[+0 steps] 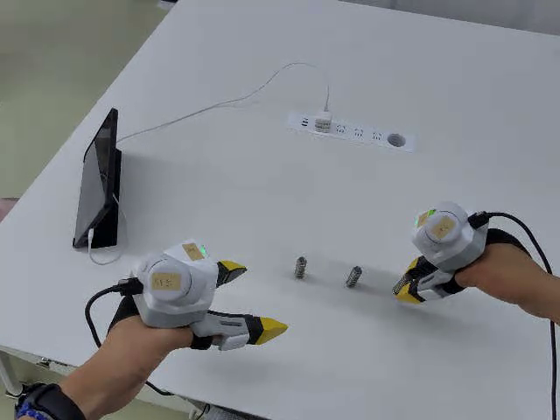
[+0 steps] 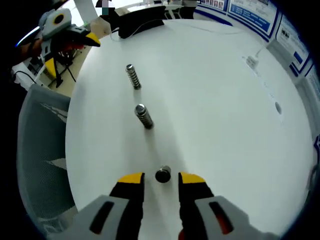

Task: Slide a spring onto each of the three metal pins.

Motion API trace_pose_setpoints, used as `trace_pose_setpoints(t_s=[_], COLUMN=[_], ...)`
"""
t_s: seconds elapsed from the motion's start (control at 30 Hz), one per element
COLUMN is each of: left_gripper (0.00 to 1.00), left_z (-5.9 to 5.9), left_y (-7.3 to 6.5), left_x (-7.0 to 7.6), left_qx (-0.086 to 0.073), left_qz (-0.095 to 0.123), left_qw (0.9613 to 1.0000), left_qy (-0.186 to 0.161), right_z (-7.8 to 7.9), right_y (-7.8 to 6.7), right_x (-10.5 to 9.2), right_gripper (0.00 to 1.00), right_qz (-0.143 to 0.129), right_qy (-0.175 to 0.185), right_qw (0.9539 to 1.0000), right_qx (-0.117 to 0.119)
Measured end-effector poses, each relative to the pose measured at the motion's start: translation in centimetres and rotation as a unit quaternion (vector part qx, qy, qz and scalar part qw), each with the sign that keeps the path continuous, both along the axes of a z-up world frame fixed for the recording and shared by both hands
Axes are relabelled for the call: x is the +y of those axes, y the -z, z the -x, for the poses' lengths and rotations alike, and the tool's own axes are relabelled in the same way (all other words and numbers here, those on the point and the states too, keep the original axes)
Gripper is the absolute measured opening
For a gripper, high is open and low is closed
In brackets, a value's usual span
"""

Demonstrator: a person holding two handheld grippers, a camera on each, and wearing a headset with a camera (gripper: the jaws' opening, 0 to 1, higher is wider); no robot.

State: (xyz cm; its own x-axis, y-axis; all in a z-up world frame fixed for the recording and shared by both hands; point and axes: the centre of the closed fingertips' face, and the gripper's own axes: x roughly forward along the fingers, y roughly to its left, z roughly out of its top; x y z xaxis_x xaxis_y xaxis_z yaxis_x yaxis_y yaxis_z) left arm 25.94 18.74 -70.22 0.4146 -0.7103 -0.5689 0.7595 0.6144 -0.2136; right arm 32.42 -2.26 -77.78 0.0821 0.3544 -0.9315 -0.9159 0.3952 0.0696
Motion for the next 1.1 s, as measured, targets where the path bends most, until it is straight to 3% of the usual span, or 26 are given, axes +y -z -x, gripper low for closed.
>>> trace_pose_setpoints(t_s=[0.2,0.4,0.5,0.6,0.7,0.77,0.87,1.1], left_gripper=[0.68,0.68,0.68,0.68,0.68,0.68,0.68,0.69], left_z=[0.3,0.5,0.5,0.5,0.6,0.6,0.6,0.4], left_y=[0.0,-0.2,-0.2,-0.3,-0.4,-0.4,-0.3,-0.3], left_x=[-0.1,0.1,0.2,0.2,0.2,0.2,0.3,0.4], left_qx=[0.001,0.001,0.0,0.0,-0.001,-0.001,-0.001,0.0], left_qz=[0.003,0.004,0.003,0.007,0.005,0.004,0.002,0.002], left_qw=[1.0,1.0,1.0,1.0,1.0,1.0,1.0,0.9999], left_qy=[0.002,0.002,0.001,-0.005,-0.005,-0.005,-0.007,-0.014], right_z=[0.5,1.0,1.0,1.4,1.9,2.2,2.7,4.2], right_y=[-0.4,-1.1,-1.3,-1.6,-1.9,-2.1,-2.6,-3.3], right_x=[-0.9,-1.4,-1.6,-1.9,-2.0,-2.2,-2.0,-2.1], right_gripper=[0.39,0.41,0.45,0.49,0.5,0.52,0.55,0.64], right_qz=[-0.033,-0.073,-0.099,-0.129,-0.147,-0.162,-0.193,-0.223], right_qy=[0.063,0.122,0.161,0.204,0.217,0.231,0.258,0.283], right_qw=[0.9974,0.9893,0.981,0.9693,0.9634,0.9571,0.9441,0.9299], right_qx=[-0.014,-0.032,-0.043,-0.048,-0.056,-0.066,-0.068,-0.074])
